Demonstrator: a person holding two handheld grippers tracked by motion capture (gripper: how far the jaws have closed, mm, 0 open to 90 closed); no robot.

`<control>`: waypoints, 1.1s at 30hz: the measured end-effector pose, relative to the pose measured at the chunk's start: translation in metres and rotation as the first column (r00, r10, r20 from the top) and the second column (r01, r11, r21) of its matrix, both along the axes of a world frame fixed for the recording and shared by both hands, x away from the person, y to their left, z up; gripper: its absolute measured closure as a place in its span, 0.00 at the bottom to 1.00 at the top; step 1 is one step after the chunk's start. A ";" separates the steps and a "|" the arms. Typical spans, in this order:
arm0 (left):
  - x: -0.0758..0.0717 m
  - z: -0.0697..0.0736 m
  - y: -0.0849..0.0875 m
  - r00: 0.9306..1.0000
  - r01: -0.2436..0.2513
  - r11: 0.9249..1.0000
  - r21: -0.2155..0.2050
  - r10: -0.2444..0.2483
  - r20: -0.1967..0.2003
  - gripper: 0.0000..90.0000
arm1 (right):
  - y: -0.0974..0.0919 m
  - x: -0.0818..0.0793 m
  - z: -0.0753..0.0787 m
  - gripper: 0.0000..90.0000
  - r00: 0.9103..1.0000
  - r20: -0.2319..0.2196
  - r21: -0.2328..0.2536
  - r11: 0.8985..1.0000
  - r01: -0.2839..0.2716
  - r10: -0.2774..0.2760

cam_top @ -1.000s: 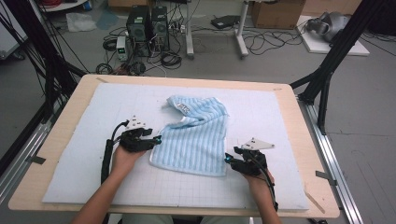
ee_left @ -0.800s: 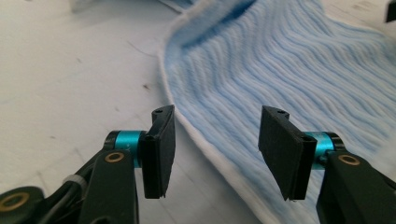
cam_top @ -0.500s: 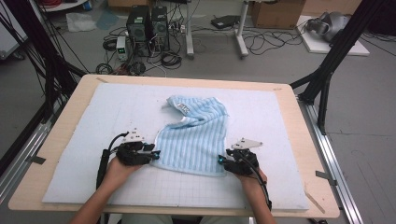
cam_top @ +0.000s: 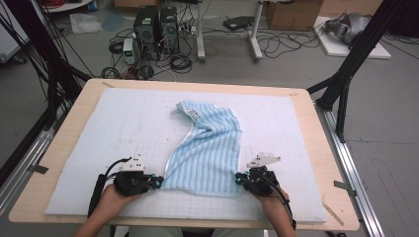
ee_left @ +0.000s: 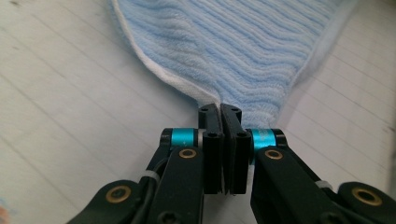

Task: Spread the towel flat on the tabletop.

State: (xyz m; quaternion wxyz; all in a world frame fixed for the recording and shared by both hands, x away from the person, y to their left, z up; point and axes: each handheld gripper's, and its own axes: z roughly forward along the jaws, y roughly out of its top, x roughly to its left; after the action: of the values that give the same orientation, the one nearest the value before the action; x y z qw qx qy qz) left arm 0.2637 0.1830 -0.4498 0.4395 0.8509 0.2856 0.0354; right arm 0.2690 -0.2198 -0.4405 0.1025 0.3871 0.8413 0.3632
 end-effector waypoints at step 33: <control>0.077 0.020 -0.016 0.971 -0.196 0.964 -0.181 0.216 0.099 0.48 | -0.014 -0.016 0.010 0.57 0.995 0.090 0.120 0.993 0.022 -0.033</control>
State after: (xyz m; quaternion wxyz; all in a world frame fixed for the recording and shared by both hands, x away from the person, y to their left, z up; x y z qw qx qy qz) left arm 0.3405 0.1672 -0.4302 0.5206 0.7723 0.3483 0.1065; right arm 0.2532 -0.2338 -0.4304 0.1227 0.3869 0.8071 0.4287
